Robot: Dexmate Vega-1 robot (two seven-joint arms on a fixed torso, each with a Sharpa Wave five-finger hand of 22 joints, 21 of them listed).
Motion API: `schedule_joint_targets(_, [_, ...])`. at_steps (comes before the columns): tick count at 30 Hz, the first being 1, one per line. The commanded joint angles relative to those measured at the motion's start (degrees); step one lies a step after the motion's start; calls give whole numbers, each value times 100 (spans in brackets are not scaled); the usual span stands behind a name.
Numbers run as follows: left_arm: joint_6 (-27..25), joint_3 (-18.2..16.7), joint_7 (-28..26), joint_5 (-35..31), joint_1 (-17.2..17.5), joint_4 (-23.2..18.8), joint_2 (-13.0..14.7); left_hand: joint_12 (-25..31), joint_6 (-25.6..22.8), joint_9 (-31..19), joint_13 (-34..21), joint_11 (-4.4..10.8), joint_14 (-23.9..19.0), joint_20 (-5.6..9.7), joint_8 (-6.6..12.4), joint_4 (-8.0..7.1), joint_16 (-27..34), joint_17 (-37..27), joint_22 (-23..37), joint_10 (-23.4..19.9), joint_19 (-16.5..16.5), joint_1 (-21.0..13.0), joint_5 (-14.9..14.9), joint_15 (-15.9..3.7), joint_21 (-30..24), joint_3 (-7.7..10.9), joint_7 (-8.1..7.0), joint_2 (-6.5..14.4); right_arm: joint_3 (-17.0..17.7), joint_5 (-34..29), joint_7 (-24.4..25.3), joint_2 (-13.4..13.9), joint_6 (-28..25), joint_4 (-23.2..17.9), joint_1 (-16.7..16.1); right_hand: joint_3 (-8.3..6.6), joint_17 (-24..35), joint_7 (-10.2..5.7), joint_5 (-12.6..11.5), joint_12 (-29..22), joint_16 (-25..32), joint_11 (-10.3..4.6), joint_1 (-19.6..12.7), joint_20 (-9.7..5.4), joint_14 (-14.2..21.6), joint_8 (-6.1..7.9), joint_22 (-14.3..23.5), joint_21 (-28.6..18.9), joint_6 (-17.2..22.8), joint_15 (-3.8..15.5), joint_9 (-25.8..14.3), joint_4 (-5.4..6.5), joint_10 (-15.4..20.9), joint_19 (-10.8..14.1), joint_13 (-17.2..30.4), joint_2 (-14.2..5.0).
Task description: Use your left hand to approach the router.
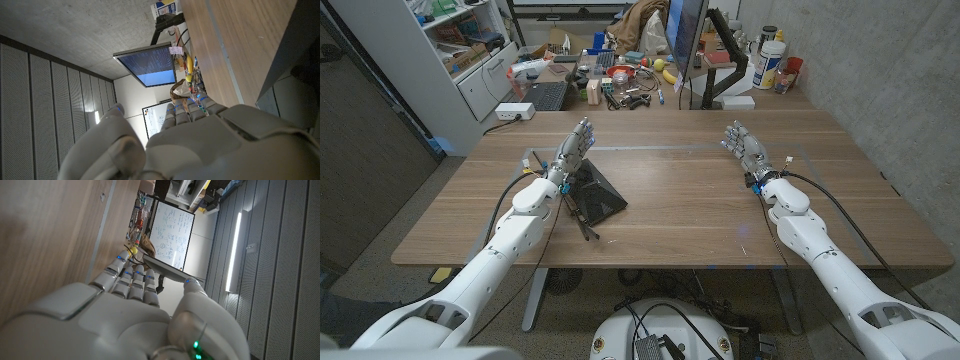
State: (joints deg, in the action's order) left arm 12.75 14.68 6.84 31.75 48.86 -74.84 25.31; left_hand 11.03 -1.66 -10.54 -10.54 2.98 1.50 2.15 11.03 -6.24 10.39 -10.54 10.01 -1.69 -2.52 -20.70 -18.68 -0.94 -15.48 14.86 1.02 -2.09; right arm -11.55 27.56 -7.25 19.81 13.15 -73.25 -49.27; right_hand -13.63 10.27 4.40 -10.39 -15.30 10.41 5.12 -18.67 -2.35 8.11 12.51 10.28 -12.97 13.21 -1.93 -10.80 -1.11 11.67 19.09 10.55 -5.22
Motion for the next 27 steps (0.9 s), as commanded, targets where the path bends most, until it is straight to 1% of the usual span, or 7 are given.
schedule_joint_targets(1, [12,-231,79,-204,172,-215,-58,26,-20,-10,-28,-20,44,106,20,8,28,-12,16,34,-51,-50,-47,12,10,18,-1,21,328,-326,-184,-336,-102,-13,-51,-26,30,-8,-15,-4,35,19,-29,-24,43,7,12,24,38,-14,-17,-9,67,5,17,-14])
schedule_joint_targets(11, [64,-392,51,-266,398,-472,-2,34,-41,-10,-29,5,38,94,28,13,35,-11,17,25,-51,-58,-50,13,31,11,-10,29,439,-494,-285,-508,-131,77,-22,-25,30,-15,-13,5,34,29,-24,-10,41,0,13,36,52,-12,-18,-13,79,1,18,-16])
schedule_joint_targets(18, [148,-479,-86,-433,559,-673,72,47,-48,-11,-29,-7,21,84,30,17,42,-11,19,-4,-45,-65,-53,8,45,4,-17,34,497,-580,-338,-585,-143,104,0,-23,31,-22,-12,13,34,22,-20,-1,41,-7,13,44,54,-12,-19,-14,82,-1,18,-19])
schedule_joint_targets(22, [196,-527,-62,-458,614,-732,115,50,-50,-11,-29,-9,16,79,30,19,45,-10,19,-11,-38,-68,-54,5,49,2,-17,37,523,-617,-363,-619,-167,118,16,-23,31,-23,-11,16,39,20,-17,4,55,-12,14,47,54,-16,-19,-15,86,0,18,-20])
schedule_joint_targets(27, [245,-564,-119,-539,677,-774,140,56,-68,-11,-30,23,-4,70,36,23,52,-10,20,-25,-29,-75,-55,-3,58,-2,-22,41,558,-637,-397,-681,-197,184,67,-21,32,-45,-10,20,38,18,-13,12,53,-12,14,55,66,-18,-20,-16,93,-7,19,-22])
